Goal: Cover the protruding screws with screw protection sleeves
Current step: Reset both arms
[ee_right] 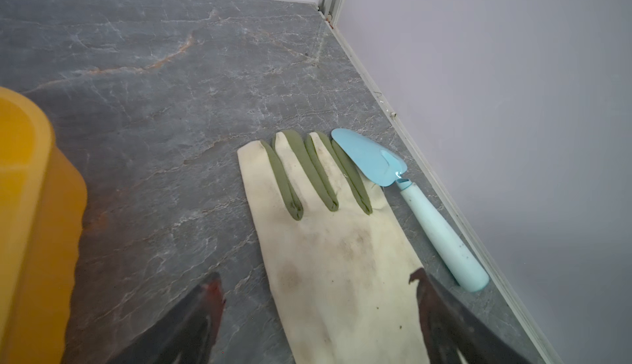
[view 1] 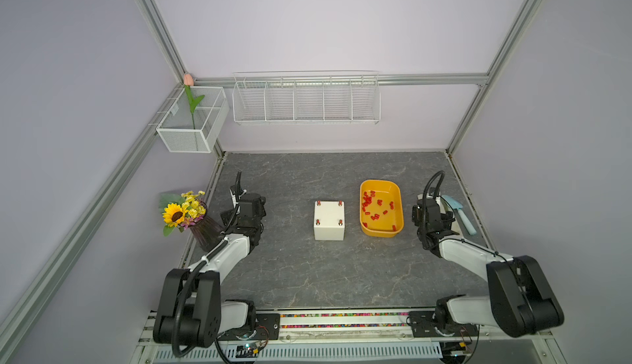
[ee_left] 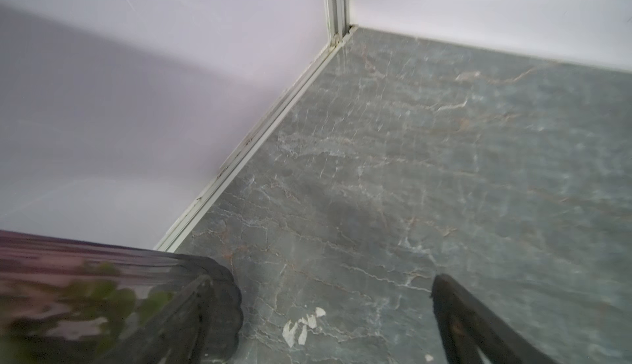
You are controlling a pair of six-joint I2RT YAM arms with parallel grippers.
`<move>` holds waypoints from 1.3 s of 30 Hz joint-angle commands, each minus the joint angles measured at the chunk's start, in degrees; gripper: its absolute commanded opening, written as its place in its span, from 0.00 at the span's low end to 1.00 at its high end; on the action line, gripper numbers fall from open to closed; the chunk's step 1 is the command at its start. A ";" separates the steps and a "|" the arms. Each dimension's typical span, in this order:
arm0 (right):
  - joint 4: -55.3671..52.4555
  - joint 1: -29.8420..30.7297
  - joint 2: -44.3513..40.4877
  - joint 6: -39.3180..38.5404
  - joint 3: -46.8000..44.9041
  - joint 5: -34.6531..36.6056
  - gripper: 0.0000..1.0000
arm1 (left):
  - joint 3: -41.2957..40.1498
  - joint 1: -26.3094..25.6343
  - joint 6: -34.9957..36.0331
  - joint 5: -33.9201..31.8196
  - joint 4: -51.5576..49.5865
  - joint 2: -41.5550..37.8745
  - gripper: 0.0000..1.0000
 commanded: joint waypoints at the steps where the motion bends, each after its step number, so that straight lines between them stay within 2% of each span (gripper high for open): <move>1: 13.92 -0.28 1.17 -4.69 -1.81 -2.70 0.89 | -1.18 0.28 2.39 -0.73 12.25 2.18 1.00; 3: 17.66 -0.21 1.99 -7.11 -2.44 -2.79 0.89 | -1.08 0.21 1.87 -0.09 14.16 2.86 1.00; 4: 19.62 -2.01 2.52 -8.01 -2.77 -2.84 0.89 | -1.52 0.29 3.59 1.98 16.32 3.21 1.00; 6: 23.81 -3.32 3.46 -8.75 -4.24 -6.23 0.89 | -0.39 0.21 4.06 2.77 15.18 4.03 1.00; 8: 34.59 -5.00 7.33 -10.22 -7.24 -10.28 0.89 | -1.36 0.21 6.49 4.39 18.18 4.14 1.00; 9: 30.08 -5.03 6.30 -9.27 -6.19 -11.33 0.89 | -2.55 0.21 7.84 5.49 20.73 3.95 1.00; 10: 26.44 -5.94 5.16 -7.81 -5.40 -13.45 0.89 | -5.66 0.28 9.26 7.52 27.11 4.42 1.00; 11: 28.96 -7.03 5.93 -7.78 -5.98 -15.19 0.89 | -9.41 0.29 10.22 8.72 35.81 6.16 1.00; 13: 27.02 -8.49 6.44 -7.60 -5.05 -20.97 0.89 | -14.01 0.38 11.20 7.96 51.24 11.82 1.00; 14: 27.33 -10.23 7.12 -6.95 -5.31 -25.45 0.89 | -12.90 -0.13 11.91 6.53 50.40 12.64 1.00; 16: 37.81 -11.07 10.55 -7.56 -8.42 -26.63 0.89 | -9.18 1.06 8.23 7.70 36.11 8.60 1.00; 18: 30.55 -10.78 8.31 -6.94 -6.82 -26.28 0.89 | -10.26 2.05 8.60 8.72 41.14 10.41 0.99; 19: 33.29 -10.68 9.09 -7.41 -7.39 -25.95 0.89 | -10.57 1.97 8.89 8.90 42.69 10.78 0.99; 21: 35.51 -8.71 9.41 -8.34 -8.23 -21.72 0.89 | -9.98 2.05 8.61 8.92 40.62 10.07 0.99; 23: 36.20 -8.05 9.29 -8.71 -8.54 -20.94 0.89 | -8.99 2.05 7.63 8.97 36.29 8.88 0.99; 30: 35.64 -8.19 9.64 -8.63 -8.08 -21.28 0.89 | -9.20 2.05 7.83 8.75 37.42 9.19 0.99; 33: 32.61 -10.19 9.22 -7.46 -6.97 -25.60 0.89 | -9.20 2.05 7.88 8.77 37.43 9.19 0.99; 39: 33.86 -10.14 9.26 -7.65 -7.50 -25.56 0.89 | -9.26 2.05 7.83 8.84 37.52 9.19 0.99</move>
